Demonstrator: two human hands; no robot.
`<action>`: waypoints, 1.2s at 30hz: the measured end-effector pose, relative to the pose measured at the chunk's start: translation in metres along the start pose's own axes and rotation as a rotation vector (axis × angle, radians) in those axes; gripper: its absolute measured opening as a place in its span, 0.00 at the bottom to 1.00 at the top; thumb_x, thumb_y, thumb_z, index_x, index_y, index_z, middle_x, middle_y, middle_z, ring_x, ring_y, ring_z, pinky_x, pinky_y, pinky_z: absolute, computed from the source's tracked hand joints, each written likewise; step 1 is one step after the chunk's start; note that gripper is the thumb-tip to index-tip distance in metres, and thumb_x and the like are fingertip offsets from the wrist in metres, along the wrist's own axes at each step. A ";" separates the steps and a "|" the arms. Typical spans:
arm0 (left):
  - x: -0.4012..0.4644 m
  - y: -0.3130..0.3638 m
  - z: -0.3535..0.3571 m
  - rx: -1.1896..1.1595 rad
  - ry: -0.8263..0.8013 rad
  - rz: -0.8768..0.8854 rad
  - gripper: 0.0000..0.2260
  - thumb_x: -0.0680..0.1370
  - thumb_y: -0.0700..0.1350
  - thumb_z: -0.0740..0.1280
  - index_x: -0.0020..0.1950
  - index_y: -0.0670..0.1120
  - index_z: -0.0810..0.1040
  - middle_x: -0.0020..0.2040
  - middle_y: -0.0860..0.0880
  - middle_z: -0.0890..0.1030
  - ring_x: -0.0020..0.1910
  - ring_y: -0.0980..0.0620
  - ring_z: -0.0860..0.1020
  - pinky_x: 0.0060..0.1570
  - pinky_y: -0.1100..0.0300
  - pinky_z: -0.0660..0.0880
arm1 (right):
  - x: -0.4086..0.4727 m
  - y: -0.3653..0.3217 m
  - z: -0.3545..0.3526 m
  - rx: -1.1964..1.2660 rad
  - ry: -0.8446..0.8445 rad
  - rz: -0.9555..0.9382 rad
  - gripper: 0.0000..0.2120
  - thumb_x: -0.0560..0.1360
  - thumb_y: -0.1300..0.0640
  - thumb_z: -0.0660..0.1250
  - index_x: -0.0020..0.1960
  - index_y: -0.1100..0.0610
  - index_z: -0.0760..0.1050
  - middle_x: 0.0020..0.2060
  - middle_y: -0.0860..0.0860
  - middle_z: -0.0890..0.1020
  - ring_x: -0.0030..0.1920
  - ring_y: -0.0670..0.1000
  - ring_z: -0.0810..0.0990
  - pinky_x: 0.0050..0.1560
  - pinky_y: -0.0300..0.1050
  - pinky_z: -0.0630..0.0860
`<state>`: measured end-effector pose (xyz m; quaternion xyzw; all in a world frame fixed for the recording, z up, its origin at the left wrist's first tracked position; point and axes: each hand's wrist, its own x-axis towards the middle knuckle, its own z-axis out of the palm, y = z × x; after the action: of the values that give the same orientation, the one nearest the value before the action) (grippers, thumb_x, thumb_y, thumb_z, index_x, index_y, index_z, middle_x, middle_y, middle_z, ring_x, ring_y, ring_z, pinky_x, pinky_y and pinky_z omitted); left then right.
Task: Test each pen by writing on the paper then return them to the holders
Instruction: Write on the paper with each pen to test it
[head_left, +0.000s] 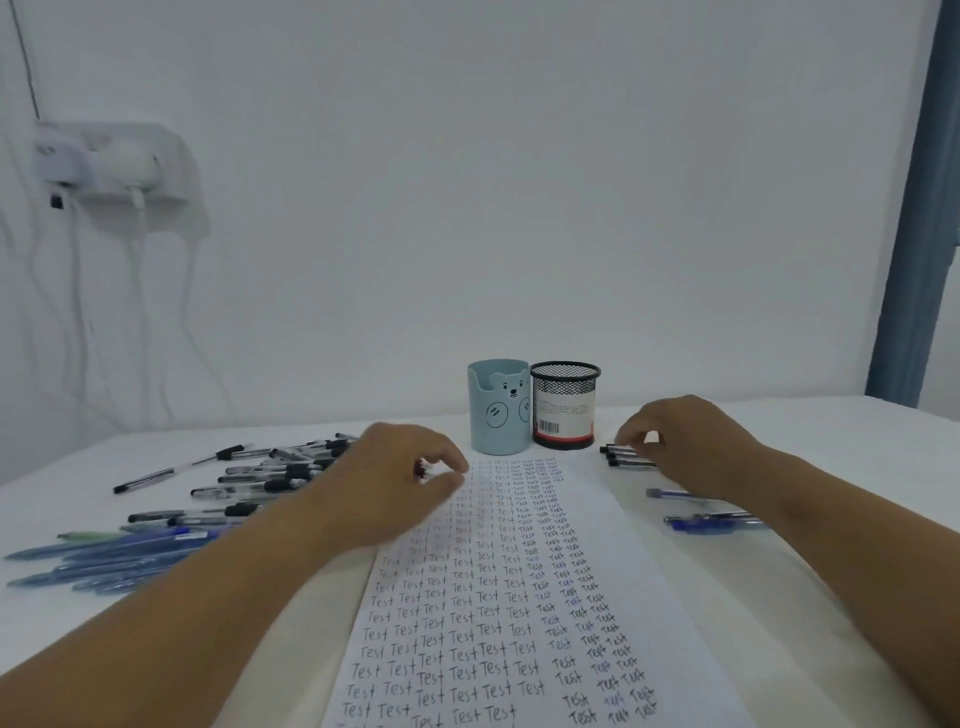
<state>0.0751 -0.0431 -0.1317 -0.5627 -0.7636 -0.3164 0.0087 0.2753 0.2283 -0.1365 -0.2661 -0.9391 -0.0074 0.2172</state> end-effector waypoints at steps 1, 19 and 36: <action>0.002 -0.003 -0.008 -0.002 0.024 0.004 0.04 0.79 0.47 0.72 0.50 0.56 0.85 0.48 0.62 0.83 0.47 0.64 0.80 0.56 0.60 0.79 | -0.001 -0.011 -0.002 0.054 -0.003 -0.044 0.09 0.79 0.58 0.68 0.54 0.48 0.84 0.50 0.41 0.83 0.43 0.43 0.77 0.47 0.33 0.70; -0.071 -0.067 -0.079 0.141 -0.151 -0.047 0.06 0.69 0.50 0.81 0.42 0.57 0.86 0.45 0.61 0.82 0.49 0.59 0.78 0.46 0.69 0.71 | -0.012 -0.123 0.028 0.315 -0.204 -0.384 0.07 0.77 0.41 0.68 0.51 0.42 0.79 0.47 0.38 0.79 0.48 0.36 0.73 0.46 0.32 0.71; -0.065 -0.072 -0.049 0.242 0.092 0.245 0.06 0.75 0.48 0.72 0.39 0.56 0.82 0.39 0.59 0.81 0.43 0.55 0.79 0.45 0.59 0.74 | -0.011 -0.118 0.032 0.352 -0.221 -0.386 0.06 0.78 0.42 0.67 0.51 0.42 0.78 0.48 0.38 0.78 0.48 0.37 0.74 0.47 0.32 0.71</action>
<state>0.0200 -0.1347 -0.1512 -0.6313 -0.7207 -0.2442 0.1499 0.2119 0.1260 -0.1578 -0.0398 -0.9773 0.1434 0.1510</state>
